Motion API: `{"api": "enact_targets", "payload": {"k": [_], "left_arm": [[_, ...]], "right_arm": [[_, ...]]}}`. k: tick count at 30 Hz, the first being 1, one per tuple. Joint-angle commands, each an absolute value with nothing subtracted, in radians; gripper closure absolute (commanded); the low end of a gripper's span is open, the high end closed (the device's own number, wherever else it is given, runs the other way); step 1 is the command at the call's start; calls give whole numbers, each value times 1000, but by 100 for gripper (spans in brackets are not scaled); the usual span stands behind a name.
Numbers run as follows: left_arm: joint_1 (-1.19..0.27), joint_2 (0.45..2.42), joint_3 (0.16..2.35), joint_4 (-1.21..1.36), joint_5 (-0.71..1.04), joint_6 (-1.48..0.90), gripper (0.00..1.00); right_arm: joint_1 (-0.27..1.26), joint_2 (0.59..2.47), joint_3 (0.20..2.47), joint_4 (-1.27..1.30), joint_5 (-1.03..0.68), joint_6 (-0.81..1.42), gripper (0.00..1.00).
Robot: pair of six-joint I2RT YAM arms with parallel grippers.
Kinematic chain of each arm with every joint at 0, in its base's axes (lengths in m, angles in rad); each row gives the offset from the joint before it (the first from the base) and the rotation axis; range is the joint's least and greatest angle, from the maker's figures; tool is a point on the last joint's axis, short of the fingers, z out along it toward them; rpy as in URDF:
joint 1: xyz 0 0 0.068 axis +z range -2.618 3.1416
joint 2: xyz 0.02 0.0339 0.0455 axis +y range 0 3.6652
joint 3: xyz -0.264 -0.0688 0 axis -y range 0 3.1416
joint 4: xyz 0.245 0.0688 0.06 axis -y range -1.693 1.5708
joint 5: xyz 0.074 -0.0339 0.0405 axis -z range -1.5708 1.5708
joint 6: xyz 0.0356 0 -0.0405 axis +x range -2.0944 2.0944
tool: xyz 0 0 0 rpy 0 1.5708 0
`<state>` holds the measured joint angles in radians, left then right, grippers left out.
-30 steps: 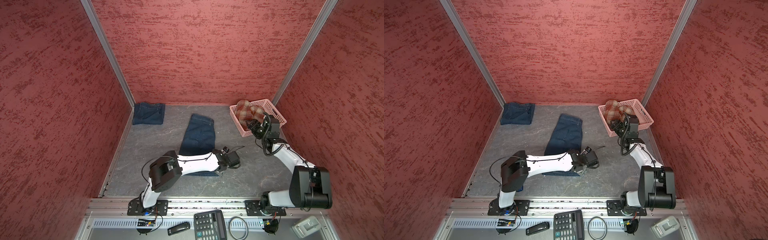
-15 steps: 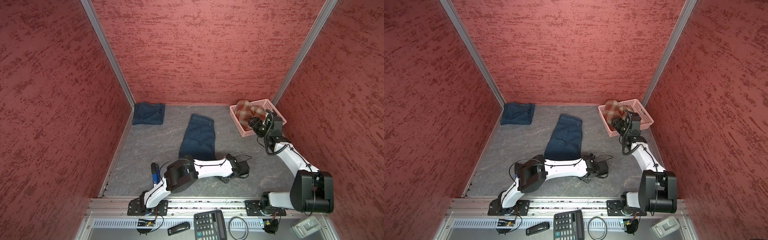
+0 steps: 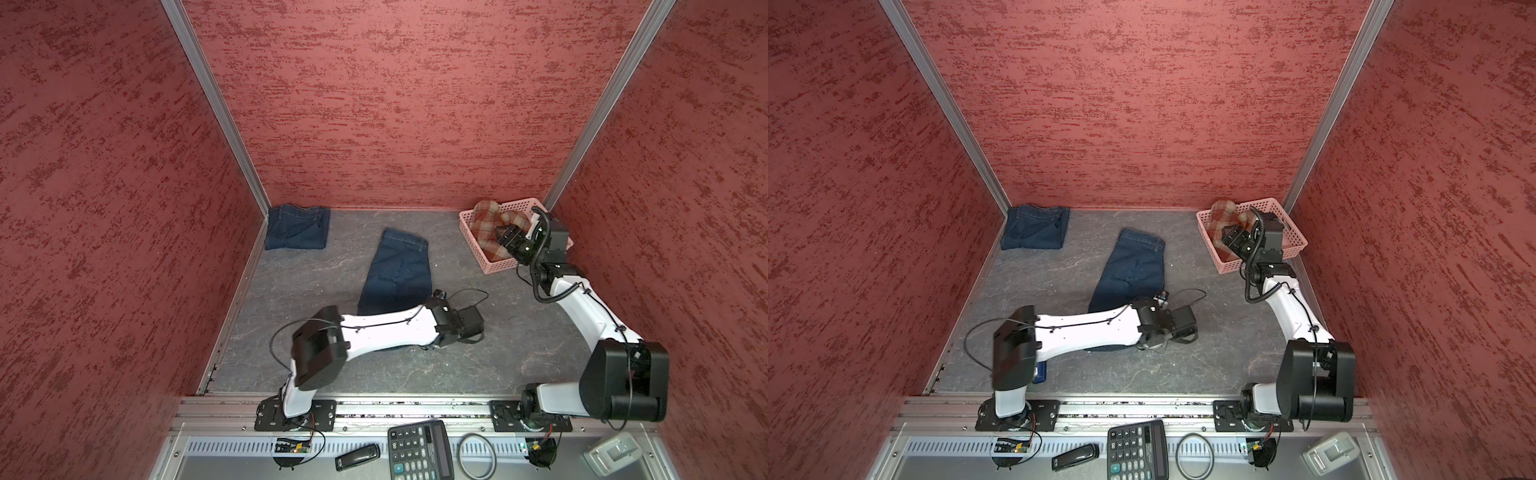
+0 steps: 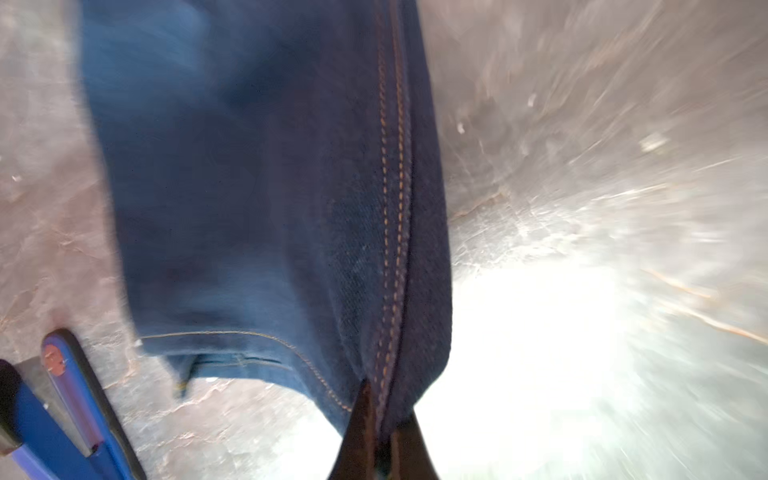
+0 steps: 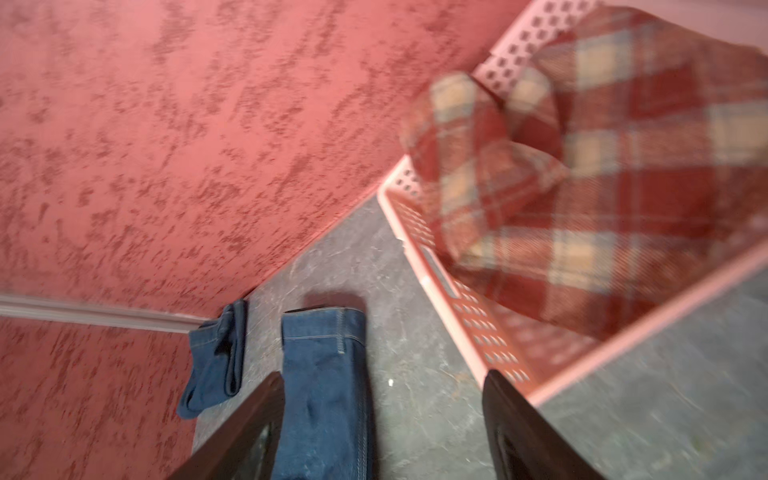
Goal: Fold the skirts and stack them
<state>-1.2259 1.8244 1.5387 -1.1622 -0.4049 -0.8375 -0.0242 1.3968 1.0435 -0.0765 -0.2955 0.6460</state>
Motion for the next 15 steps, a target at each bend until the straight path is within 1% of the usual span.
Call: {"api": "enact_targets", "payload": {"k": [1,3,7,11,15], "left_arm": [[-1184,1660,1445,-1072,-411,-810,100],[-1145,1562,1375,-1018,-370,-778,100],[-1073,1433,1278,-961,-324,-736,100],[-1010,1366,1225,-920,-273,-682,100],[-1017,1374,1198,-899,-248,-655,100]], "right_arm": [[61,1443,1122,-99,-310,601,24],[123,1507,1167,-114,-279,597,24],[207,1627,1215,-79,-250,632,25],[270,1778,1266,-38,-235,668,26],[294,1897,1301,15,-273,735,27]]}}
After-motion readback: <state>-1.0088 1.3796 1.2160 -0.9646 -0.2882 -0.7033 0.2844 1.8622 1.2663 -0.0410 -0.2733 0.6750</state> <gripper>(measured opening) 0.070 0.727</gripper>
